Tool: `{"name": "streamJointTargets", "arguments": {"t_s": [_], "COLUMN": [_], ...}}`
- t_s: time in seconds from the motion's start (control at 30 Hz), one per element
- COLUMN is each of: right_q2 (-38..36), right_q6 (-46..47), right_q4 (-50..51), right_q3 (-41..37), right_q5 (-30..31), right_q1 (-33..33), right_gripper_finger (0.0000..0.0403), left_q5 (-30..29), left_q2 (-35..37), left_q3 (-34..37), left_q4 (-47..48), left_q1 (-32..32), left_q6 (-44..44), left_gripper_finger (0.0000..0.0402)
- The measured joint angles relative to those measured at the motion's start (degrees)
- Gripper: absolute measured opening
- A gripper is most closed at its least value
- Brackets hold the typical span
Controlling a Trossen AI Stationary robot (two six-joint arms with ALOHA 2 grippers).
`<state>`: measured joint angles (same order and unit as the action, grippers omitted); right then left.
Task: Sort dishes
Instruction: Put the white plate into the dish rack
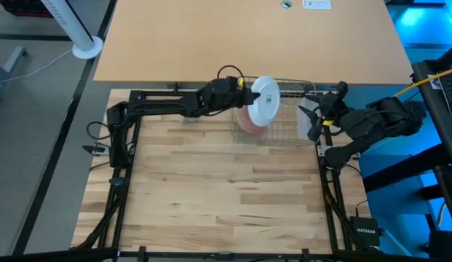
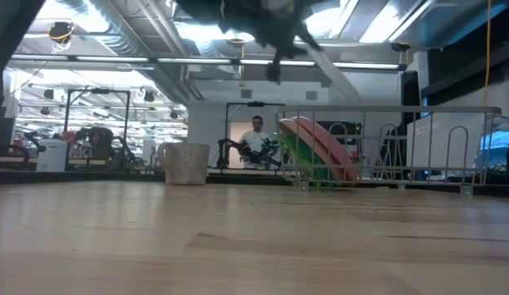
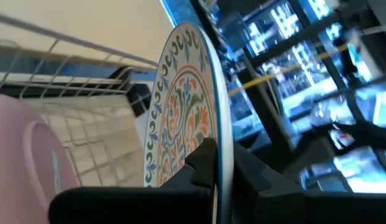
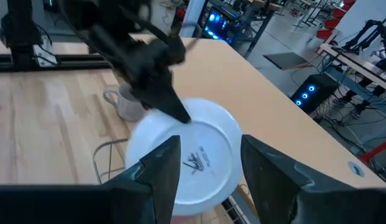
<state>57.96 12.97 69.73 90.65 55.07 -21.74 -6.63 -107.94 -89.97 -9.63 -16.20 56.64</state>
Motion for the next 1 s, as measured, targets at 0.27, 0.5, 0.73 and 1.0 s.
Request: {"name": "streamJointTargets", "arguments": {"t_s": [0.27, 0.5, 0.73, 1.0], "right_q2": [0.03, 0.04, 0.04, 0.00], "right_q6": [-0.02, -0.02, 0.22, 0.59], "right_q4": [0.98, 1.39, 2.03, 4.04], "right_q3": [-1.98, -5.39, -8.00, -8.37], "right_q5": [-0.04, -0.17, -0.20, -0.22], "right_q1": [0.00, 0.00, 0.00, 0.00], "right_gripper_finger": [0.0172, 0.0172, 0.0172, 0.0172], "left_q5": [0.16, -1.39, -1.70, -1.86], "left_q2": [-7.20, -8.10, -7.87, -7.55], "left_q3": [0.00, 0.00, 0.00, 0.00], "left_q4": [-3.90, -3.23, -2.96, -1.99], "left_q1": [-3.67, -4.54, -4.58, -4.60], "left_q6": [4.50, 5.65, 5.57, 5.53], "left_gripper_finger": [0.0008, 0.0007, 0.0005, 0.0004]}}
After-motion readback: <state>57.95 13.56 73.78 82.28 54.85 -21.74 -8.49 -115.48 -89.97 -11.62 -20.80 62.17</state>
